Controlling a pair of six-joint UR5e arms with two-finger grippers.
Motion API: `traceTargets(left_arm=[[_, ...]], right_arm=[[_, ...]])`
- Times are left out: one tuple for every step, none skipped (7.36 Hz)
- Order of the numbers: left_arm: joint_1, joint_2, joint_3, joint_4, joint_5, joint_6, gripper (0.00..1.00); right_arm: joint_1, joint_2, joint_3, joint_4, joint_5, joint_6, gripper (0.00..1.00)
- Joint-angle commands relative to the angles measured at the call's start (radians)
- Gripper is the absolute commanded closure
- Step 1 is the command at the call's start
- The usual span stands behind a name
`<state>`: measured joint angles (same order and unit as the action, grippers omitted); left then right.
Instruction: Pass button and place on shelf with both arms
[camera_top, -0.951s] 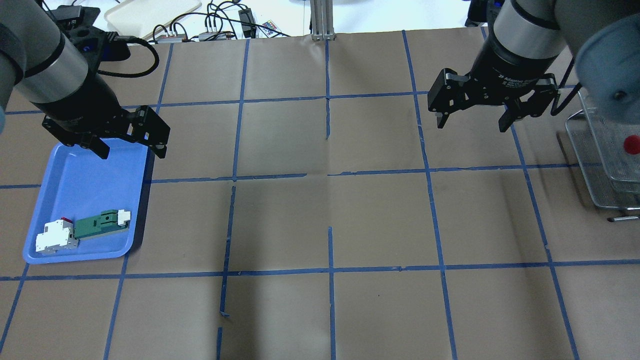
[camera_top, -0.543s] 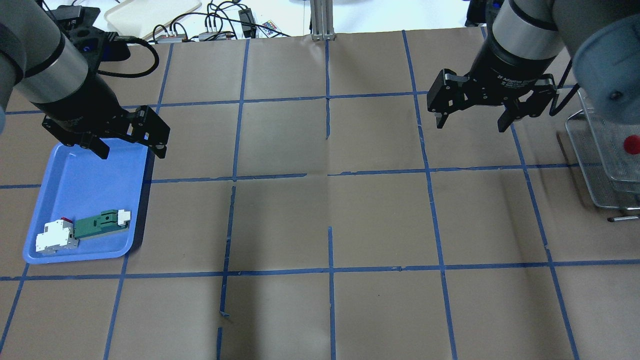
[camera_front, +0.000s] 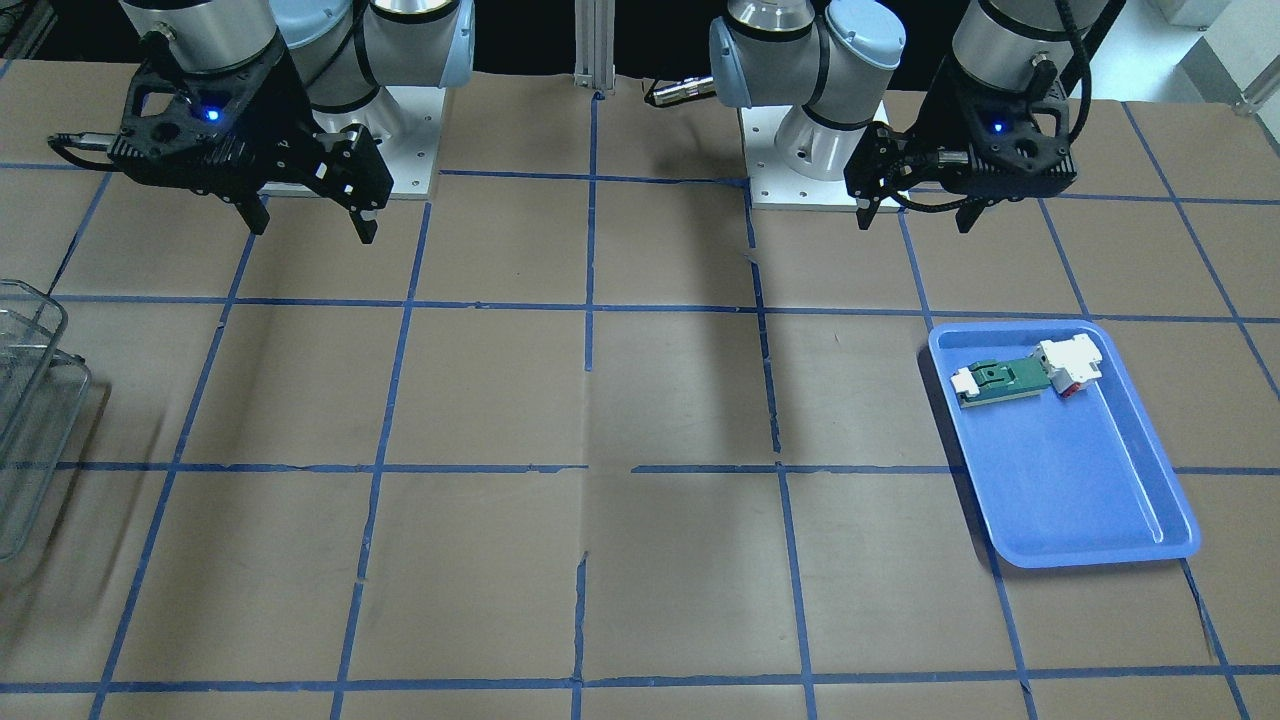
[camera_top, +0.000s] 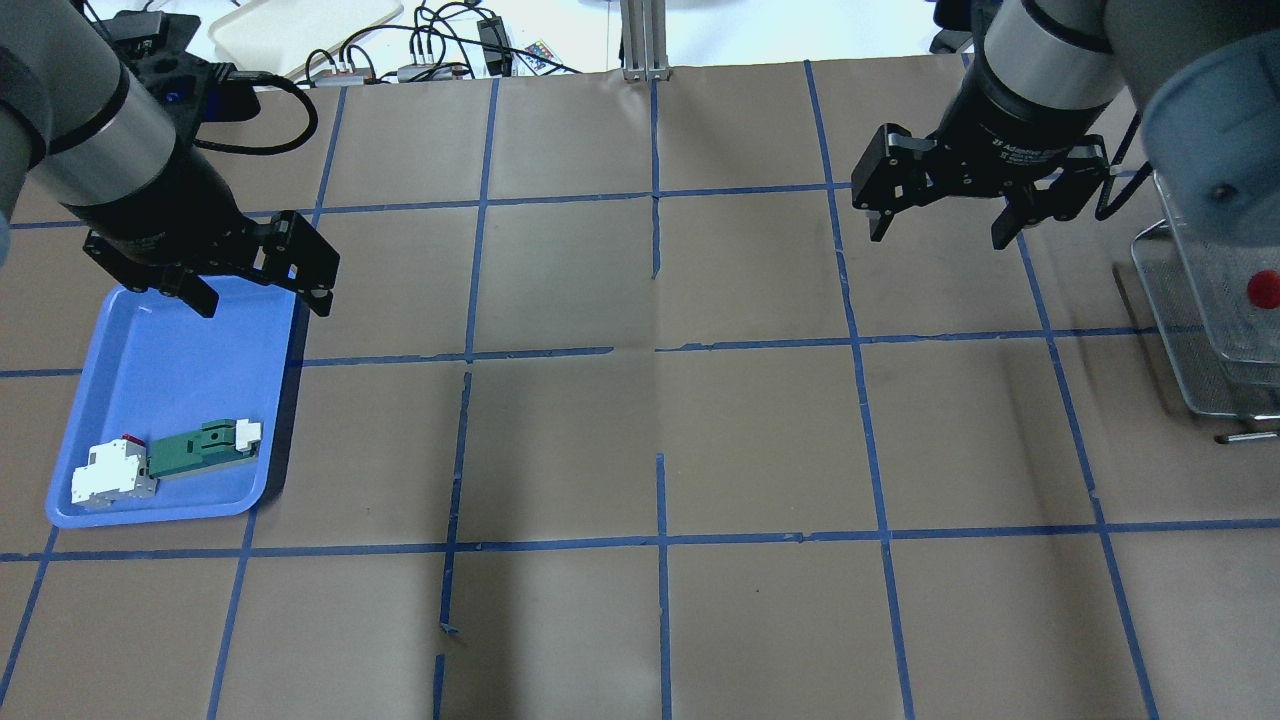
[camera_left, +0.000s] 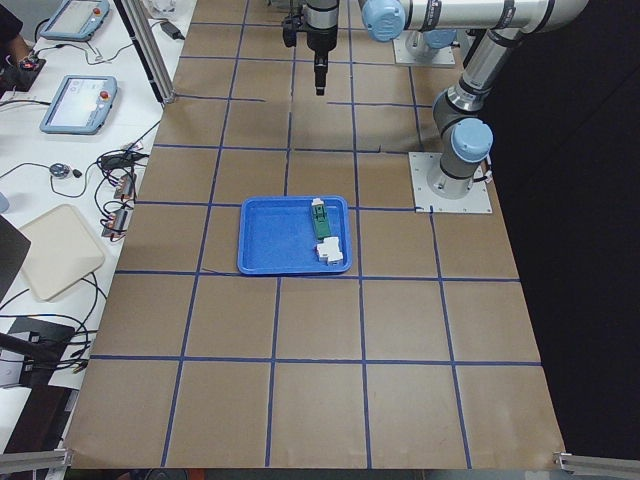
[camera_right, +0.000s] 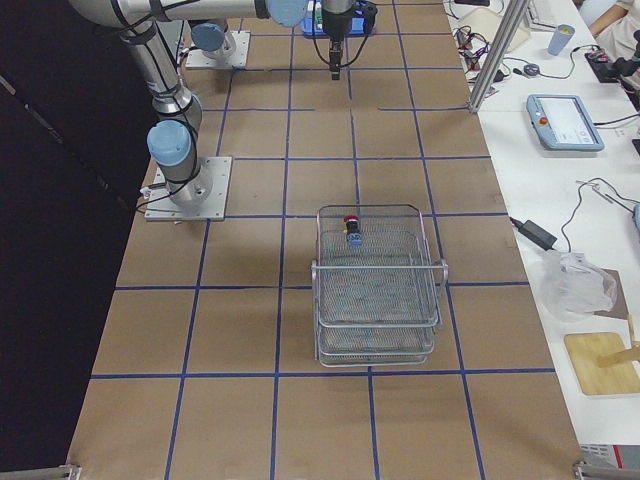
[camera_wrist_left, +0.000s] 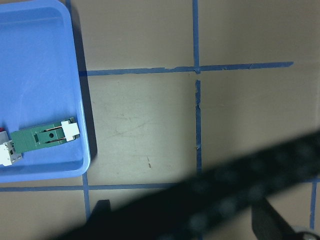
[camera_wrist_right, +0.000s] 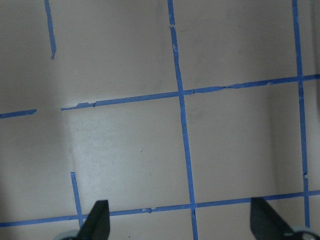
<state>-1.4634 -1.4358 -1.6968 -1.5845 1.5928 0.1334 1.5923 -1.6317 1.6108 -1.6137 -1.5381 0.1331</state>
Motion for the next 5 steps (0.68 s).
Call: traceTargets(left_arm=[[0.000, 0.000, -0.001, 0.000, 0.000, 0.000, 0.00], [0.000, 0.000, -0.001, 0.000, 0.000, -0.002, 0.00], [0.000, 0.000, -0.001, 0.001, 0.000, 0.000, 0.00], [0.000, 0.000, -0.001, 0.001, 0.000, 0.000, 0.00], [0.000, 0.002, 0.000, 0.001, 0.003, 0.000, 0.00]], right_arm=[[0.000, 0.000, 0.000, -0.015, -0.005, -0.001, 0.00], [0.000, -0.005, 0.000, -0.014, -0.007, -0.001, 0.00], [0.000, -0.005, -0.002, -0.015, -0.004, -0.001, 0.00], [0.000, -0.004, -0.005, -0.015, -0.002, -0.001, 0.00], [0.000, -0.002, -0.002, -0.015, -0.005, -0.001, 0.00]])
